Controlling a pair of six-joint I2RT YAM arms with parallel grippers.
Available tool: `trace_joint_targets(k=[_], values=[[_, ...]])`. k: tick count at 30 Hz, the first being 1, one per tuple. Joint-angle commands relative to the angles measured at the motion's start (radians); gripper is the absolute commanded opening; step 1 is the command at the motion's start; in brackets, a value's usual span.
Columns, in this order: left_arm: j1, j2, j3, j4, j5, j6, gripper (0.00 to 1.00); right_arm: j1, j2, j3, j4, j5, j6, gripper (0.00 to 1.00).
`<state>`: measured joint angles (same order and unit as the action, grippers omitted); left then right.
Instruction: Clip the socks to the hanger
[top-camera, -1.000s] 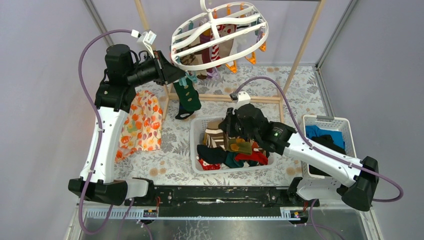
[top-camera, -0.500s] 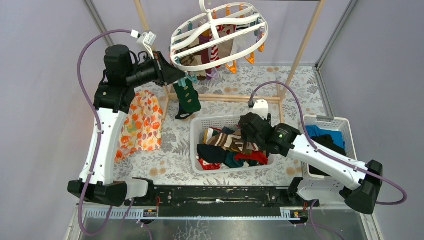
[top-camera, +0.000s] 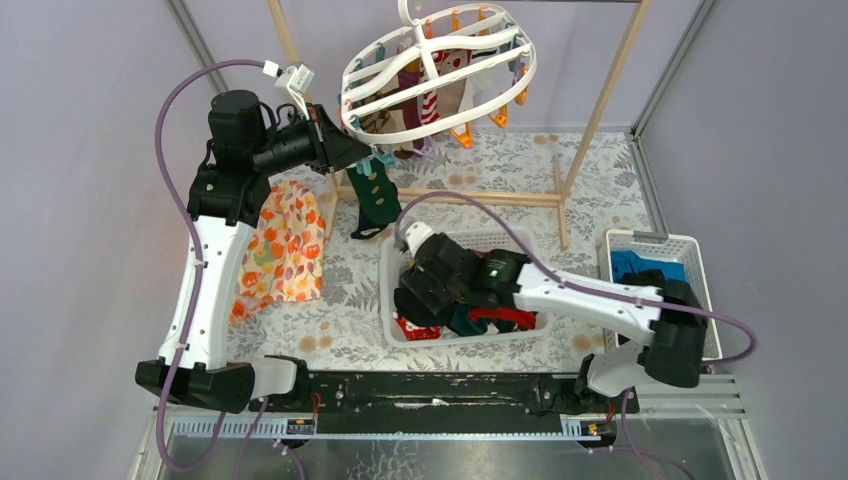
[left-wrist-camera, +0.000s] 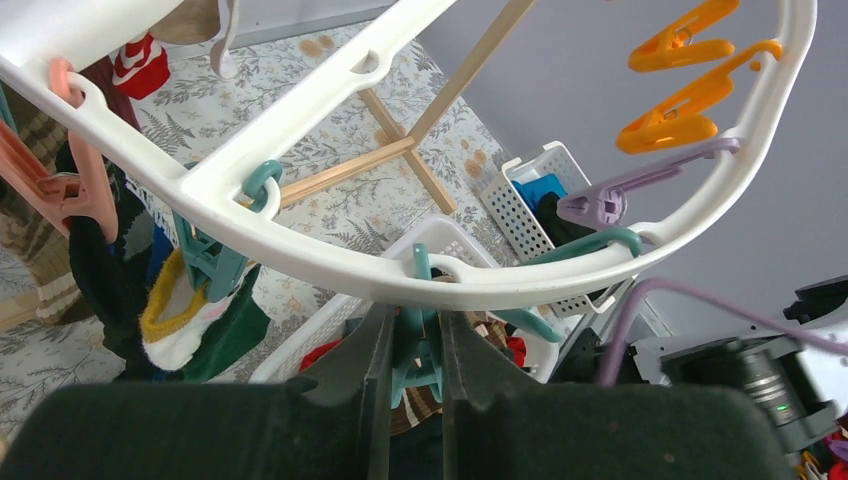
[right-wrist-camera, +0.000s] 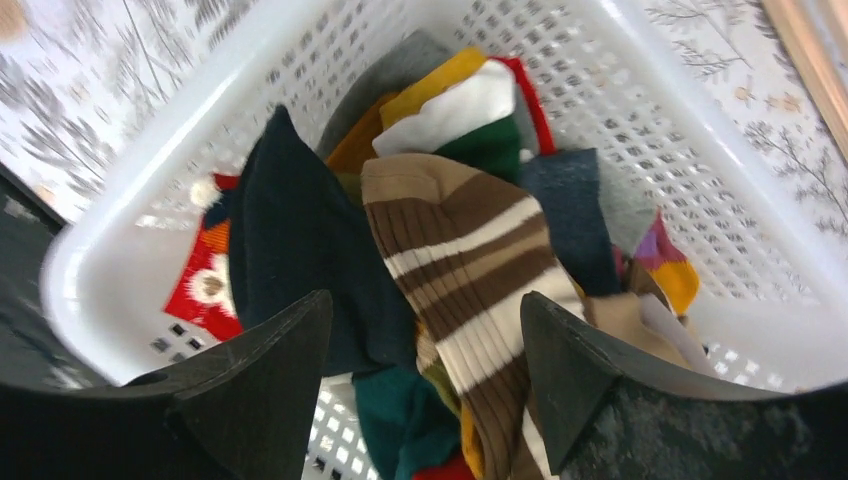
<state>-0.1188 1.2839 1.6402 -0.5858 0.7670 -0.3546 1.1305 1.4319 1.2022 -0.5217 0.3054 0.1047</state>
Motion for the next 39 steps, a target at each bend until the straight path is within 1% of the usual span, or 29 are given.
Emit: trace_joint_targets(k=[1,4,8,11,13,14,15,16,17,18,19,22,28,31,34,36,37,39], values=[[-0.004,-0.021,0.002,-0.028,0.031,0.027,0.00,0.008,0.056,-0.012,0.099,-0.062,-0.222,0.75],[-0.003,-0.019,0.011,-0.036,0.032,0.029,0.00,0.009,0.106,0.009,0.096,-0.044,-0.262,0.72],[-0.004,-0.018,0.019,-0.040,0.028,0.033,0.01,0.008,0.141,0.007,0.134,0.006,-0.302,0.63],[-0.004,-0.016,0.021,-0.043,0.029,0.034,0.01,0.008,0.168,0.026,0.123,0.019,-0.330,0.56],[-0.004,-0.015,0.023,-0.043,0.028,0.037,0.01,0.008,0.181,0.031,0.119,0.022,-0.347,0.46],[-0.004,-0.015,0.024,-0.042,0.026,0.037,0.01,0.008,0.184,0.034,0.118,0.023,-0.353,0.38],[-0.004,-0.016,0.026,-0.044,0.026,0.037,0.01,0.008,0.183,0.039,0.121,0.028,-0.356,0.26],[-0.004,-0.015,0.027,-0.045,0.027,0.037,0.01,0.008,0.180,0.045,0.122,0.034,-0.356,0.20],[-0.004,-0.016,0.028,-0.046,0.026,0.038,0.01,0.008,0.176,0.053,0.123,0.042,-0.356,0.11],[-0.004,-0.015,0.031,-0.049,0.027,0.039,0.01,0.008,0.168,0.061,0.125,0.051,-0.356,0.06],[-0.004,-0.014,0.032,-0.048,0.029,0.039,0.01,0.008,0.158,0.069,0.129,0.059,-0.354,0.03],[-0.003,-0.015,0.032,-0.049,0.031,0.037,0.01,0.008,0.111,0.081,0.148,0.070,-0.343,0.01],[-0.003,-0.017,0.038,-0.049,0.033,0.034,0.01,0.008,0.004,0.045,0.195,0.000,-0.274,0.00],[-0.004,-0.018,0.039,-0.049,0.038,0.032,0.01,0.008,-0.051,-0.005,0.235,-0.050,-0.206,0.00],[-0.003,-0.022,0.040,-0.049,0.040,0.033,0.01,0.008,-0.119,-0.091,0.295,-0.112,-0.123,0.00],[-0.004,-0.024,0.038,-0.049,0.043,0.035,0.01,0.008,-0.167,-0.156,0.338,-0.149,-0.058,0.08],[-0.003,-0.023,0.038,-0.049,0.044,0.036,0.01,0.008,-0.188,-0.190,0.358,-0.158,-0.035,0.14],[-0.004,-0.023,0.038,-0.049,0.044,0.037,0.01,0.007,-0.221,-0.244,0.388,-0.147,-0.003,0.29]])
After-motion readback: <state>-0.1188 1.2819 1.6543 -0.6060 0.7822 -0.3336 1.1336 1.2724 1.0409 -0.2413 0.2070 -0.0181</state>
